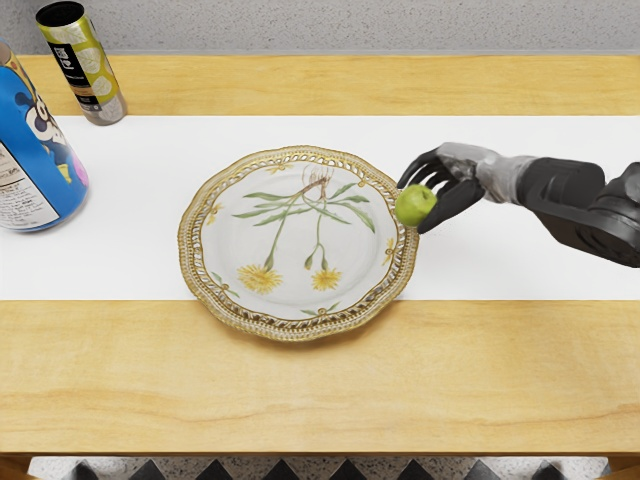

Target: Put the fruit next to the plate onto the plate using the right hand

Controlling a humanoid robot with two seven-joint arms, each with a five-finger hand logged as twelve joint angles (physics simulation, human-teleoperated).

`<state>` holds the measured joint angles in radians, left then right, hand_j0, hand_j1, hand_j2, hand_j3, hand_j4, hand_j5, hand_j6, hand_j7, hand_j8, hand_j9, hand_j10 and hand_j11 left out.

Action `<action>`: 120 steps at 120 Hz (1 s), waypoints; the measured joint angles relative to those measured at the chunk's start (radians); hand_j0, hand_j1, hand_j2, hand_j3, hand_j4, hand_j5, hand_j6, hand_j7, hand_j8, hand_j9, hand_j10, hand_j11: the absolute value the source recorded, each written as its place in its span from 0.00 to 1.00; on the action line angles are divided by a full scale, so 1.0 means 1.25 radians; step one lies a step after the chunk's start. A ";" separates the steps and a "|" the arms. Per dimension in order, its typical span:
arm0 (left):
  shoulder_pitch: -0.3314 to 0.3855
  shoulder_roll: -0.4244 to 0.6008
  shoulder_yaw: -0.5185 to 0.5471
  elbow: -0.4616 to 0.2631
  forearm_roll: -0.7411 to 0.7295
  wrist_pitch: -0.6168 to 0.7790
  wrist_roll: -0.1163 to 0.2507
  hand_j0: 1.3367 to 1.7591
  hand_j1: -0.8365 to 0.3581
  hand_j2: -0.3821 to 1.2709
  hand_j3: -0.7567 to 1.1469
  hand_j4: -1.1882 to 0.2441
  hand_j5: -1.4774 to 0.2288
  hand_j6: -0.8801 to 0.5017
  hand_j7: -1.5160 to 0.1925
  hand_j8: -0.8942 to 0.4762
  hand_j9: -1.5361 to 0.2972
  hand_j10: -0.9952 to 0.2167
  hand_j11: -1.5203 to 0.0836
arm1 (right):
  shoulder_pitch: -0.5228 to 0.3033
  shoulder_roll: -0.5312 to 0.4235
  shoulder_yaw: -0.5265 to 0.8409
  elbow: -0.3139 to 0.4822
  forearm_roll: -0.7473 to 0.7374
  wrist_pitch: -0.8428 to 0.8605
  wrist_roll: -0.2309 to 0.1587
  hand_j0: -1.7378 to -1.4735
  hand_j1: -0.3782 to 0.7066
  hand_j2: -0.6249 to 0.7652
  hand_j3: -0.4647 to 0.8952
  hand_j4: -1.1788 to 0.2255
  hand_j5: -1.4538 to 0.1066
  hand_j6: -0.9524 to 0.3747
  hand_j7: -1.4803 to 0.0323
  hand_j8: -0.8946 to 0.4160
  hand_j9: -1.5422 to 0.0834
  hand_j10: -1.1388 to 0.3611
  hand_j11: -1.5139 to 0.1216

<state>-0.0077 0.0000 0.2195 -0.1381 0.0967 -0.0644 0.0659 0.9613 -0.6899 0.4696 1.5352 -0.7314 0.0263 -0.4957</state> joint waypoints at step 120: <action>0.001 0.000 0.000 0.000 0.000 0.000 0.000 0.76 0.75 0.26 0.40 0.66 0.68 0.46 0.70 0.47 0.66 0.62 0.75 | 0.145 0.370 -0.147 -0.218 -0.104 0.001 -0.046 0.30 0.51 0.52 0.34 0.51 0.53 0.40 0.57 0.36 0.57 0.45 0.55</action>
<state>-0.0069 0.0000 0.2197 -0.1381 0.0967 -0.0644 0.0660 1.1427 -0.2270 0.2859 1.2629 -0.8614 0.0277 -0.5538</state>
